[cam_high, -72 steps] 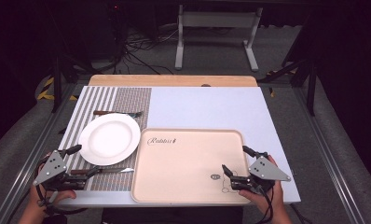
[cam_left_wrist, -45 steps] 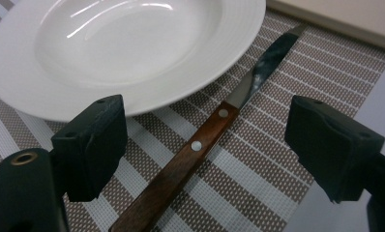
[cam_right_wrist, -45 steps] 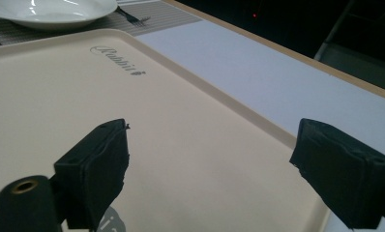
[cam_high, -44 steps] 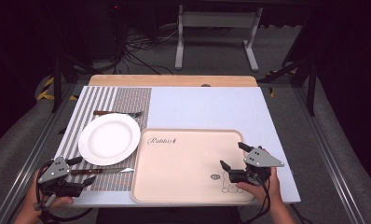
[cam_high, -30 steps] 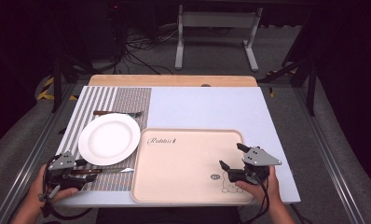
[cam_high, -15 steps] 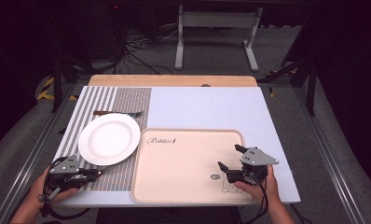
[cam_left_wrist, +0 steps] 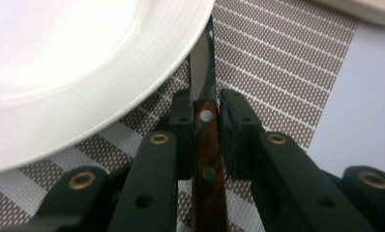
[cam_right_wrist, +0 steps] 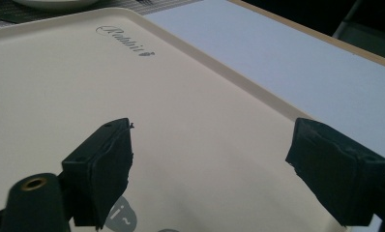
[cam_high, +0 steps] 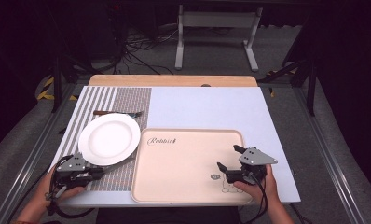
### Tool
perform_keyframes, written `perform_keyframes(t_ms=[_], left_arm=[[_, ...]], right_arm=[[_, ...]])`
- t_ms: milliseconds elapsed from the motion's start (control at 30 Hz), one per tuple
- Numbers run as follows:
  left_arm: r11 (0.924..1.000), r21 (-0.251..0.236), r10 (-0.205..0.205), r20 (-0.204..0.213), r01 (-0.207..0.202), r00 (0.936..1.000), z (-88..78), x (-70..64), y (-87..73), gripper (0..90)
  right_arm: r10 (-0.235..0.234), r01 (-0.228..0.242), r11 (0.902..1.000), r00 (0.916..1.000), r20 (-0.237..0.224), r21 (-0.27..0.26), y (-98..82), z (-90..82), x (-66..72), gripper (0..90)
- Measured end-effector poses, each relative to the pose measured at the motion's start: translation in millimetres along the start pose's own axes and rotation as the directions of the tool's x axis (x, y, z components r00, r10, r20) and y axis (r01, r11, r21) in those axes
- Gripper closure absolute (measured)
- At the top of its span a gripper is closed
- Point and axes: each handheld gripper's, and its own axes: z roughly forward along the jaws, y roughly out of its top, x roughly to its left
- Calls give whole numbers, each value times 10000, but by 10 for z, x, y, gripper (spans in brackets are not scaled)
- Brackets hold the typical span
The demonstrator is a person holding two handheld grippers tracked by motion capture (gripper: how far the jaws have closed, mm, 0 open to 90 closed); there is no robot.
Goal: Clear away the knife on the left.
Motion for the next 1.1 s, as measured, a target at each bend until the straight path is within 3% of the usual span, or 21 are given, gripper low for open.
perform_keyframes(t_ms=[333, 367, 667, 867, 1100], left_arm=[[9991, -49, 427, -164, -428, 9990, -58, -66, -59, 773], [9986, 32, 536, -377, -535, 9979, -74, -74, -65, 773], [9971, -435, 597, -534, -621, 9968, -214, -114, -104, 773], [9955, -855, 351, -798, -419, 9962, -325, -115, -128, 774], [9938, -889, 600, -704, -662, 9957, -362, -168, -103, 774]], right_arm=[[-51, 51, 10000, 10000, -52, 33, 3, 5, 12, 168], [-35, 35, 10000, 10000, -54, 29, 3, 4, 11, 168], [-28, 28, 10000, 10000, -13, -10, 6, -5, 7, 172], [18, -18, 10000, 10000, 5, -27, 5, -8, 1, 173], [5, -5, 10000, 10000, 46, -44, 7, -16, -1, 173]])
